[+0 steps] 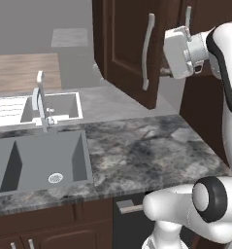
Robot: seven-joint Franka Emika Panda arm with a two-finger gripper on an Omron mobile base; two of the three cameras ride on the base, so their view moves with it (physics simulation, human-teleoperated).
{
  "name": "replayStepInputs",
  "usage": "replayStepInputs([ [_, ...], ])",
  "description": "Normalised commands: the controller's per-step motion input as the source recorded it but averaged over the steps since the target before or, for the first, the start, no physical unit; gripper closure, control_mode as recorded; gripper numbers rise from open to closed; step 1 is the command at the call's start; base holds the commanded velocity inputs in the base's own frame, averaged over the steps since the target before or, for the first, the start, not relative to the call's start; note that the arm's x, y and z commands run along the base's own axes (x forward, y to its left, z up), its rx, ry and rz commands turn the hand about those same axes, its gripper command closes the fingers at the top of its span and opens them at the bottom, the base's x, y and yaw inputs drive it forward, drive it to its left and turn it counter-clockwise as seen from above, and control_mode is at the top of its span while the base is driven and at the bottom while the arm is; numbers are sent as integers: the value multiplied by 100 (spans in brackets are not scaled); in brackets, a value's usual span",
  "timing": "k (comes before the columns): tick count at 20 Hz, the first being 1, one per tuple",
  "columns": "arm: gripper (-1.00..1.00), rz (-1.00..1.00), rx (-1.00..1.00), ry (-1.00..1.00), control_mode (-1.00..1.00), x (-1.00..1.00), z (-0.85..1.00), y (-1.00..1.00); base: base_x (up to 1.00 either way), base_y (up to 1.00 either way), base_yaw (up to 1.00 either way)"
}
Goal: The dining table condiment station is running low on condiment bottle. Refill the condiment station by opening the cabinet and taking the condiment bottle from the cabinet and placing it on the dining table.
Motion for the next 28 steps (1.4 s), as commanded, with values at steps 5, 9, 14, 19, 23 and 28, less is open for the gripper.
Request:
replayStepInputs([
  [5,-100,1,-13,-24,-100,-20,0,80,0,0,0],
  [9,-100,0,-11,-19,-100,3,0,61,0,0,0],
  [14,-100,0,-10,-11,-100,20,-4,51,0,0,0],
  [19,-100,0,-17,-4,-100,13,-10,49,0,0,0],
  [23,-100,0,-24,-9,-100,0,-30,68,0,0,0],
  [28,-100,0,-22,-2,-100,0,-36,31,0,0,0],
])
